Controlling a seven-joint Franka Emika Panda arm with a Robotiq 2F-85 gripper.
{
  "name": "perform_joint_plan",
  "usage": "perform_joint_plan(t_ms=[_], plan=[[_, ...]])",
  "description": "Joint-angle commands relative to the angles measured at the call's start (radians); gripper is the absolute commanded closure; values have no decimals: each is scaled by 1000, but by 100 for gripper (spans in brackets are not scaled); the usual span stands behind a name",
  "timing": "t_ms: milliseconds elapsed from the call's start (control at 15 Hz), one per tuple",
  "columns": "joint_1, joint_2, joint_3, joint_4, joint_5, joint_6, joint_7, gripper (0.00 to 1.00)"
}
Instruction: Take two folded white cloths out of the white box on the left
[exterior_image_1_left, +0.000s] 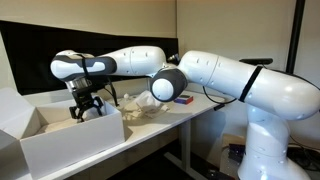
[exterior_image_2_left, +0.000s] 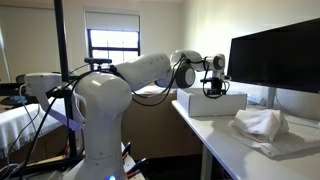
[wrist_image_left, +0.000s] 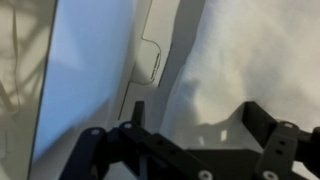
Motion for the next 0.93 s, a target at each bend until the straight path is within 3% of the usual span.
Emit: perform_joint_plan(t_ms=[0,67,667,867], plan=[[7,-22,5,-36,2,3,-15,25],[7,-22,8,-37,5,2,-21,27],[10,-20,42,-42,13,0,-78,86],[2,0,57,0,5,-17,-101,92]])
